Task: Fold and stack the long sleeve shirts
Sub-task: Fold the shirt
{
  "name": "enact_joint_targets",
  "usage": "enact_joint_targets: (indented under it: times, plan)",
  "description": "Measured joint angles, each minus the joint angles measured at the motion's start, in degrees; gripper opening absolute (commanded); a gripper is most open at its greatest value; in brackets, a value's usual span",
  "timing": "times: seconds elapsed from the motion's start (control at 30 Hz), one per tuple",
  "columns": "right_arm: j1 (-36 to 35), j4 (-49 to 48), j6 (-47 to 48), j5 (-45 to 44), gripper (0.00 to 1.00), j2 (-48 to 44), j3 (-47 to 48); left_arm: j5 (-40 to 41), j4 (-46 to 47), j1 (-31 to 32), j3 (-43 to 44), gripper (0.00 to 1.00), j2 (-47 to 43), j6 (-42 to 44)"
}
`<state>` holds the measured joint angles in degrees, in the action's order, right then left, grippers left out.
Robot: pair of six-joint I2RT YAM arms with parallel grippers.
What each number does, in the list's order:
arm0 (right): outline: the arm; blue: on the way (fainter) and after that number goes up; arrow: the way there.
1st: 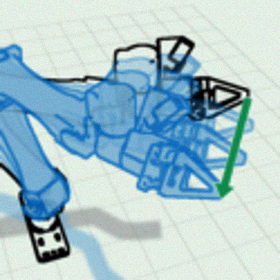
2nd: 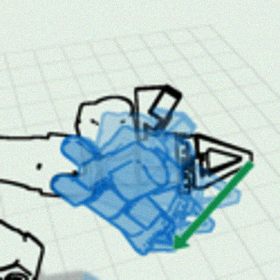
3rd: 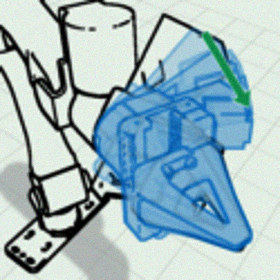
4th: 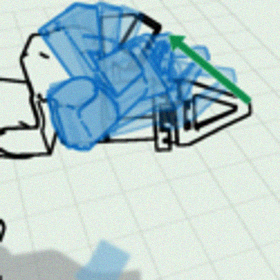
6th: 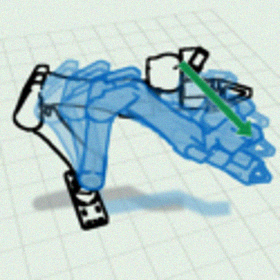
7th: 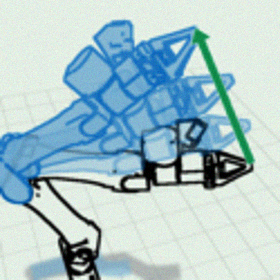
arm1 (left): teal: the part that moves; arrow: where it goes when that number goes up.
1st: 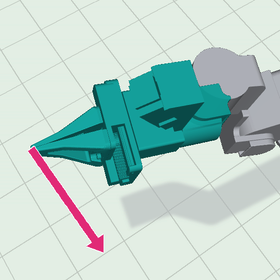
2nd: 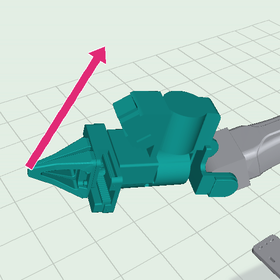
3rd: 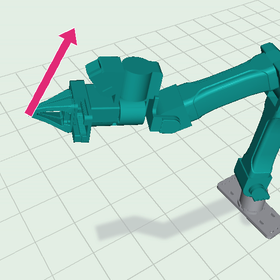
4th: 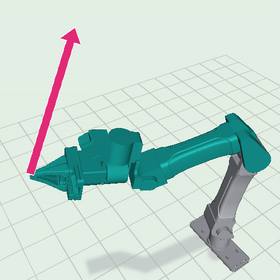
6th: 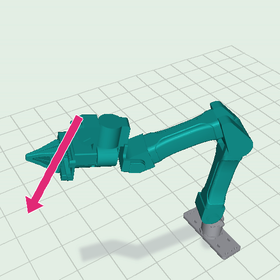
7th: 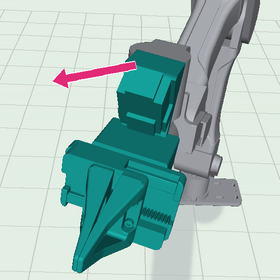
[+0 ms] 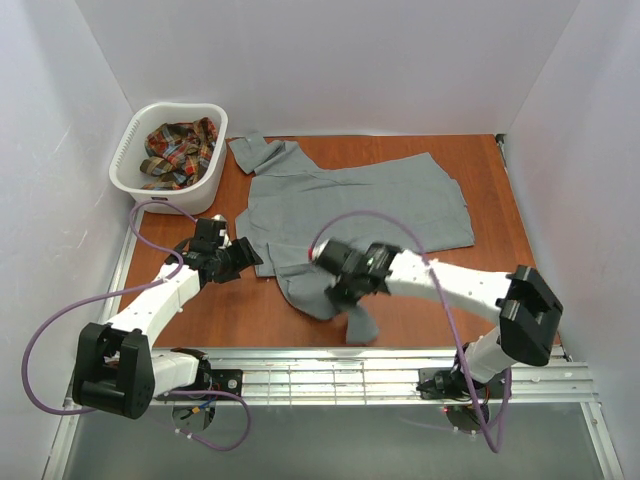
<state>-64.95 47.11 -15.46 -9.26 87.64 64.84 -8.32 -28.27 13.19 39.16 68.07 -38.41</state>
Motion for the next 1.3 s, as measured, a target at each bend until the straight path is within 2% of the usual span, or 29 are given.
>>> enact_joint_targets:
  times: [0.13,0.23,0.37,0.53,0.77,0.93,1.03,1.1,1.17,1.2,1.3]
  plan:
    - [15.8,0.17,3.93,-2.1,0.01,-0.81,9.77,-0.17,0.2,0.0,0.0,0.72,0.61,0.02]
    - [24.7,0.33,6.8,-2.21,0.01,0.9,18.51,-0.52,0.7,0.0,0.0,0.7,2.4,0.11]
    - [32.44,-0.46,9.57,-0.44,0.01,6.51,27.91,-1.27,1.55,0.0,0.11,0.67,5.64,0.44]
    - [39.17,-0.55,11.56,2.56,0.02,15.98,33.81,-2.45,2.62,0.0,1.05,0.63,10.67,0.57]
    - [41.59,-0.72,14.43,3.58,0.04,26.8,39.85,-4.92,4.9,0.0,4.33,0.58,15.85,0.24]
    - [41.24,-3.52,17.33,4.55,0.06,28.68,44.41,-5.57,6.36,0.0,5.09,0.51,18.32,-0.2]
    - [41.07,-5.29,18.99,5.01,0.08,29.09,47.71,-5.86,6.51,0.0,5.11,0.39,19.8,-0.39]
    - [41.05,-7.02,20.02,5.16,0.08,29.46,49.22,-6.19,6.95,0.0,5.14,0.26,20.37,-0.63]
    - [41.03,-8.98,20.87,5.16,0.08,29.49,49.24,-6.4,7.56,-0.04,5.16,0.18,21.14,-0.66]
    - [40.98,-10.38,21.35,5.18,0.08,29.49,48.81,-6.78,7.8,-0.07,5.18,0.1,21.51,-0.81]
    - [40.81,-13.0,22.64,5.42,0.08,29.53,48.15,-7.48,8.2,-0.11,5.18,0.04,22.18,-1.05]
